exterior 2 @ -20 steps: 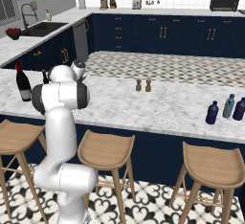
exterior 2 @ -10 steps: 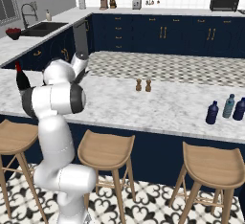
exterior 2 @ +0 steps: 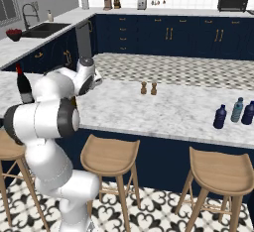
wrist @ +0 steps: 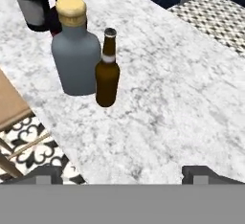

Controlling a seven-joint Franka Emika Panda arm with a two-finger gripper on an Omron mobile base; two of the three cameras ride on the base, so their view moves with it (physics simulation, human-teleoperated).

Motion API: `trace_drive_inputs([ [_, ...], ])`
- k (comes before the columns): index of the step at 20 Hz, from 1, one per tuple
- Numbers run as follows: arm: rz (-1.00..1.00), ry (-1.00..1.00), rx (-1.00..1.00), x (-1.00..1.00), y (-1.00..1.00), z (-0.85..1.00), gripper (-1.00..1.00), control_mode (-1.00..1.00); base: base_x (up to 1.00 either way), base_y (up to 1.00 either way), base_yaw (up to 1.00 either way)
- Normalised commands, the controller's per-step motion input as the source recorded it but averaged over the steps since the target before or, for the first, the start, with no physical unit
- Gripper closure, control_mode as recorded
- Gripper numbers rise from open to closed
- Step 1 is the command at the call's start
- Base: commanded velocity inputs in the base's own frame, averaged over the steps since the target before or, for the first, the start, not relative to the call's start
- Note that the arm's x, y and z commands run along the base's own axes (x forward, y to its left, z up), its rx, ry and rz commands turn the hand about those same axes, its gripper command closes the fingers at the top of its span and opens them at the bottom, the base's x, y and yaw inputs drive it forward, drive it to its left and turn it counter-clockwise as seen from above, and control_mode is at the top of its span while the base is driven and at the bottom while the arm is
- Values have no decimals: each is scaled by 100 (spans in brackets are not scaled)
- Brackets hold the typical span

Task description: Move the plastic bottles in the middle to the plastics group, and the glass bottles in the middle to the glass group.

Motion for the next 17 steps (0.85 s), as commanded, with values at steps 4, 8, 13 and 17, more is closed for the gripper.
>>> trace_drive_inputs([
  [4, -31, 1, 0, -60, -68, 19, -100, -100, 0, 0, 0],
  [8, -26, 0, 0, -67, -71, 19, -100, -100, 0, 0, 0],
  [13, -18, 0, 0, -76, -70, 26, -100, -100, 0, 0, 0],
  [17, -22, 0, 0, -83, -63, 17, -100, -100, 0, 0, 0],
])
